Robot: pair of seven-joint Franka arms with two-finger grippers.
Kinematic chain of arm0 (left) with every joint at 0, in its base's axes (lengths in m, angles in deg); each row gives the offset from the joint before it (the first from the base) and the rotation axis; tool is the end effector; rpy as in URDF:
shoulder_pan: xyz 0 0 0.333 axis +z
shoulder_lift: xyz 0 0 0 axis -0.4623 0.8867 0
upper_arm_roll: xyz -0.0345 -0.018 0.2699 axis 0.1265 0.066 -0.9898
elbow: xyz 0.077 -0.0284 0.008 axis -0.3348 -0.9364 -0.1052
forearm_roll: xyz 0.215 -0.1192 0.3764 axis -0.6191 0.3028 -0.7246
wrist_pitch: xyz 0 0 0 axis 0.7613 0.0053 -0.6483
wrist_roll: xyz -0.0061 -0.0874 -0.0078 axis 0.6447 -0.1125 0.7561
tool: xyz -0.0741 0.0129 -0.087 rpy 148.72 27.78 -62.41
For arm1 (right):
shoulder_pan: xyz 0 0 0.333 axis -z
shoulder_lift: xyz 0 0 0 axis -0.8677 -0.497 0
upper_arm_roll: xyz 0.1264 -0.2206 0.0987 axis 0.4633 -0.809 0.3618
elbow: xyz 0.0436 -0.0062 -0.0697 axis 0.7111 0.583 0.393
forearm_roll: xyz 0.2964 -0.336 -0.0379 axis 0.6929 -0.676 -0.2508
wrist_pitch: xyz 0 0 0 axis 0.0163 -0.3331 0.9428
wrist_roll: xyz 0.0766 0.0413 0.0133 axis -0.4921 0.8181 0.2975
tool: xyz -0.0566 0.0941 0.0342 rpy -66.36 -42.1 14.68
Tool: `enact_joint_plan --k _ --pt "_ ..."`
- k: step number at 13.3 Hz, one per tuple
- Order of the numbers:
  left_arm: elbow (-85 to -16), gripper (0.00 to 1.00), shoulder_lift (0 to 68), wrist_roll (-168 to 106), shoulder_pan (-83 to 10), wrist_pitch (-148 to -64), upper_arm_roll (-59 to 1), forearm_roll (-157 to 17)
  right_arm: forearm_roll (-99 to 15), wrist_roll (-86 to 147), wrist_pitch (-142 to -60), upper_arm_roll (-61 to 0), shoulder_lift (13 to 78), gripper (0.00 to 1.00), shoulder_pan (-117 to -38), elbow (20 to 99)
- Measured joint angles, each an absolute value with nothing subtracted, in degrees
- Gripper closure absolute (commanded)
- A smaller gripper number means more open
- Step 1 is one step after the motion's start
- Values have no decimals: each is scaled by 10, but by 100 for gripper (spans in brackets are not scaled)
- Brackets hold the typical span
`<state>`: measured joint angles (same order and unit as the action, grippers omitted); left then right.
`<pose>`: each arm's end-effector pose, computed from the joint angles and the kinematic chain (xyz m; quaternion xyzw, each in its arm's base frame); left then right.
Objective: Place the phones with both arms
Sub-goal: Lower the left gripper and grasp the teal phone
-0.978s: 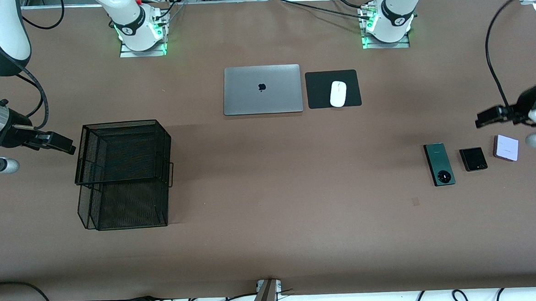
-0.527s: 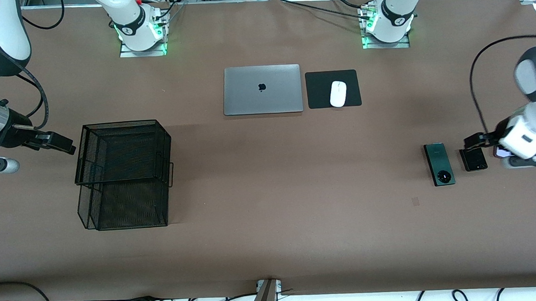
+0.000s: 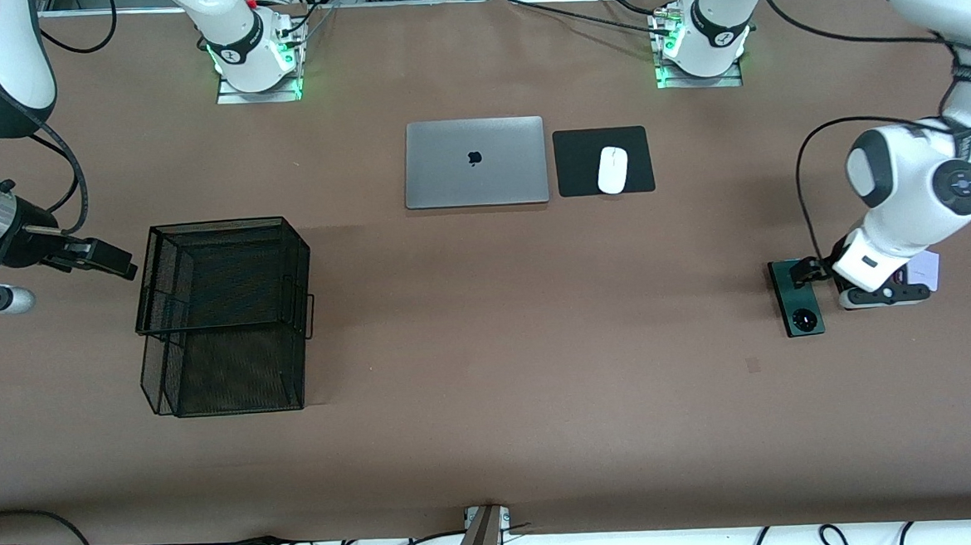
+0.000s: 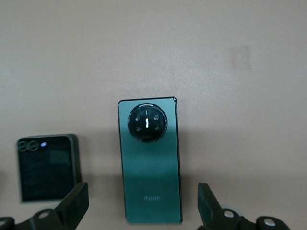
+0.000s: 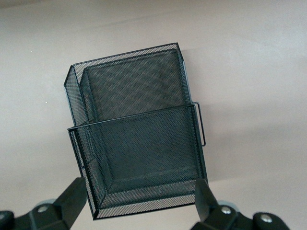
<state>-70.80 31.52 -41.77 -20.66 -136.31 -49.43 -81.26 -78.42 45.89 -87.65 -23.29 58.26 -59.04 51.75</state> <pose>0.6057 0.0941 0.1406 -0.9988 -0.0221 -0.0376 0.0225 0.6700 0.0059 0.4667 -0.9961 0.0876 -0.0057 0.0097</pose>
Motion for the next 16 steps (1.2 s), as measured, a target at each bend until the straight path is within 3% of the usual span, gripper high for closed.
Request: enact_joint_plan --k 6,11,12,14,16 --pt "-726 0 384 -394 -205 -1464 -494 -813 -784 459 -876 -233 583 0 -590 518" --pt "-728 0 396 -392 -201 -1481 -494 -813 -784 459 -876 -234 583 0 -590 518" --pt "-729 4 396 -392 -201 -1484 -493 -813 -784 459 -876 -234 583 0 -590 518" --pt "-729 54 396 -392 -200 -1486 -491 -813 -784 459 -876 -234 583 0 -590 518" --pt "-729 81 396 -392 -199 -1488 -490 -813 -784 459 -876 -234 583 0 -590 518"
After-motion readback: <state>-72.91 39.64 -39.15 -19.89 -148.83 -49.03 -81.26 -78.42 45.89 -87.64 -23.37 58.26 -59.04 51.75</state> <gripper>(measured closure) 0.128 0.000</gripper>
